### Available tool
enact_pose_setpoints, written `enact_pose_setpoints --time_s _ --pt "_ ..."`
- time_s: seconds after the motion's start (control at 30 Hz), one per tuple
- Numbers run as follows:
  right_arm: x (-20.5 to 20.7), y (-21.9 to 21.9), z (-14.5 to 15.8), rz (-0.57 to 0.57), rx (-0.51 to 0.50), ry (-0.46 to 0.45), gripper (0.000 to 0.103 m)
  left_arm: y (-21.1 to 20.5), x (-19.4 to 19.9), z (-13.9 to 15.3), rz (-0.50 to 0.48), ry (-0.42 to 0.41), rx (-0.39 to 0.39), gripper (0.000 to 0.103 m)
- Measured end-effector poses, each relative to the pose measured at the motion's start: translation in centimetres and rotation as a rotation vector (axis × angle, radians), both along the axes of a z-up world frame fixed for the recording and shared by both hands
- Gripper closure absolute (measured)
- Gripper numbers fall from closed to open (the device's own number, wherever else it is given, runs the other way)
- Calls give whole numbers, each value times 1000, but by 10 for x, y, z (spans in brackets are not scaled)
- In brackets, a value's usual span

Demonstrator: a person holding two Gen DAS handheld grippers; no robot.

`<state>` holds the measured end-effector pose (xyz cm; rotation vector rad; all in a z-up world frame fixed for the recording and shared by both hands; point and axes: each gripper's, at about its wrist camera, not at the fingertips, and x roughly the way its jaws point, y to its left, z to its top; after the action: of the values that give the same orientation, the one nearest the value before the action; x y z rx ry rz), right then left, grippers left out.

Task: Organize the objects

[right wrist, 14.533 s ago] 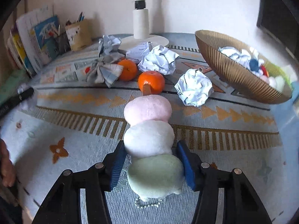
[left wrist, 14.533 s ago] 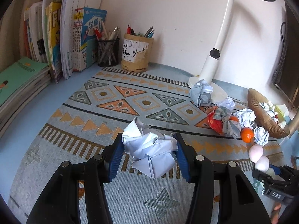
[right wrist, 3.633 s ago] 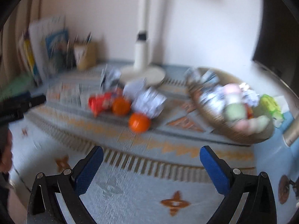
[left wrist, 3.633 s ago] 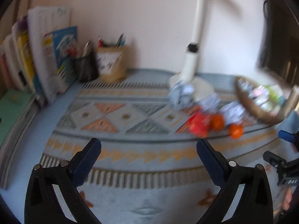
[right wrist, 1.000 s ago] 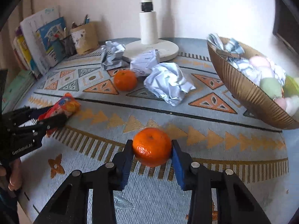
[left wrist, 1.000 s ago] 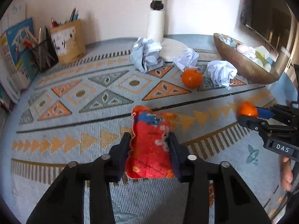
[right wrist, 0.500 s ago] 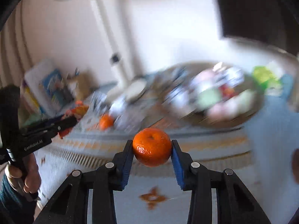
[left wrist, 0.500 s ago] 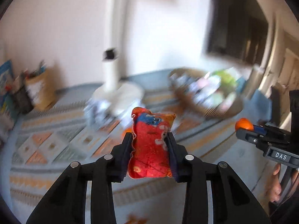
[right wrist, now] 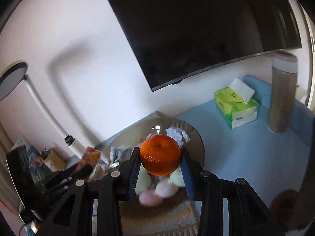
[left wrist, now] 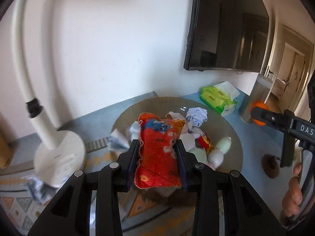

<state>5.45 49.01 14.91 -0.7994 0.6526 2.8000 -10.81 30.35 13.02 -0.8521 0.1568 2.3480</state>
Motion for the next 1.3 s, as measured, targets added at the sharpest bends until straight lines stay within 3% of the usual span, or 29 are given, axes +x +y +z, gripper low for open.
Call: enact_pose_setpoints --time_s 0.17,0.23,0.3,0.33,0.4,0.6,0.67,0.8,0.83,0.93,1.03,1.13,1.3 --pt "-36 6 -8 7 -19 -34 65 13 -17 -10 -3 -9 2 69" --pt "-49 10 -13 25 -36 -42 60 16 -21 -13 -13 -13 17 58" --pt "-56 14 -18 27 -67 -68 45 15 -23 -14 -13 -29 21 44" --pt "-56 17 -21 26 -92 -71 45 12 -22 -13 -10 -30 20 43" --pt "-49 18 -24 36 -107 -61 43 0 -17 -11 1 -20 22 33" --pt "-14 -4 -20 88 -74 -54 43 -75 12 10 83 -8 90 33" --pt "2 -22 -15 129 -49 -41 41 -108 27 15 133 -1 109 29" --pt "27 -79 -12 246 -11 -13 38 -186 56 13 285 21 122 5" --pt "28 -93 -15 270 -4 -18 38 -205 63 9 332 24 116 3" --pt "26 -140 -39 336 -7 -66 38 -261 73 -18 493 -9 76 3" --pt "12 -190 -76 391 7 -156 38 -292 72 -51 579 -67 32 3" --pt "2 -222 -98 393 109 -204 38 -310 72 -77 603 -112 14 3" --pt "-5 -234 -120 354 190 -256 38 -311 79 -83 596 -91 17 3"
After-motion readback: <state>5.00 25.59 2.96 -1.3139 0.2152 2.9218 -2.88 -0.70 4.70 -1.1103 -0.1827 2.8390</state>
